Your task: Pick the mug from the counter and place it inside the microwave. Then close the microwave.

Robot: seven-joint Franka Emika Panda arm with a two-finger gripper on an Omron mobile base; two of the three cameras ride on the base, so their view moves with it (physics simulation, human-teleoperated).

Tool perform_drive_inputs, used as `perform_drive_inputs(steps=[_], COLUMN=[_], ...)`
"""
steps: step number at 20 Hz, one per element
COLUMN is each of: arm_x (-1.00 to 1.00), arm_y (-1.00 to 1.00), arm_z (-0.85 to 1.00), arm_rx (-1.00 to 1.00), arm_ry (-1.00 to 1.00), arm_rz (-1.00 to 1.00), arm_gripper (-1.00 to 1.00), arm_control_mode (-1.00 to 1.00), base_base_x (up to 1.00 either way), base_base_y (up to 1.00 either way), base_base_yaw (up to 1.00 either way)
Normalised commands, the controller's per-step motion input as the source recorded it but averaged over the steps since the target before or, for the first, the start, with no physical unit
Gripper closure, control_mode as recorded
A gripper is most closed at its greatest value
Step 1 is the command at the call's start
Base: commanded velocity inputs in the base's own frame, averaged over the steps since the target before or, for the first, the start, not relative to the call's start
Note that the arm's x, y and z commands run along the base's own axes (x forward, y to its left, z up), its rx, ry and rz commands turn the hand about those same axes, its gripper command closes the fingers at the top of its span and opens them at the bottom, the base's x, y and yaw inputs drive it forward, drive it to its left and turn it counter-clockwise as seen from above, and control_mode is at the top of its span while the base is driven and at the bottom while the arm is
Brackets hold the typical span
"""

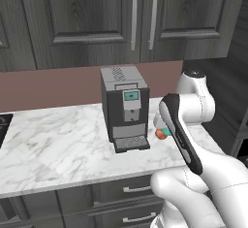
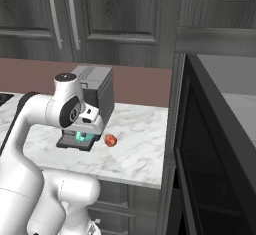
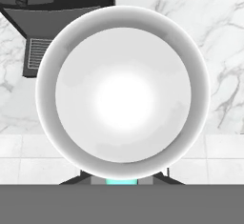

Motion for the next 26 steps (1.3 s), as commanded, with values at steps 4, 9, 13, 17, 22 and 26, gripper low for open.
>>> perform_drive_inputs(steps=[4,9,13,17,22,26], arm_x=[-0.05,-0.77,-0.78,-0.49,0.43,0.42], arm_y=[0.0,0.02,0.19,0.18,0.05,0.0], arm_z=[0.0,0.0,0.0,0.0,0.0,0.0], arm_rx=[0.0,0.0,0.0,0.0,0.0,0.0], arm_ry=[0.0,-0.06,-0.01,0.0,0.0,0.0], arm_rz=[0.0,0.0,-0.12,-0.28,-0.04,0.0], arm_gripper=[1.0,1.0,1.0,1.0,1.0,1.0], arm_control_mode=[-1.0,-1.0,-1.0,-1.0,-1.0,-1.0], base_base_x=[0.0,0.0,0.0,0.0,0.0,0.0], base_base_y=[0.0,0.0,0.0,0.0,0.0,0.0], base_base_yaw=[0.0,0.0,0.0,0.0,0.0,0.0])
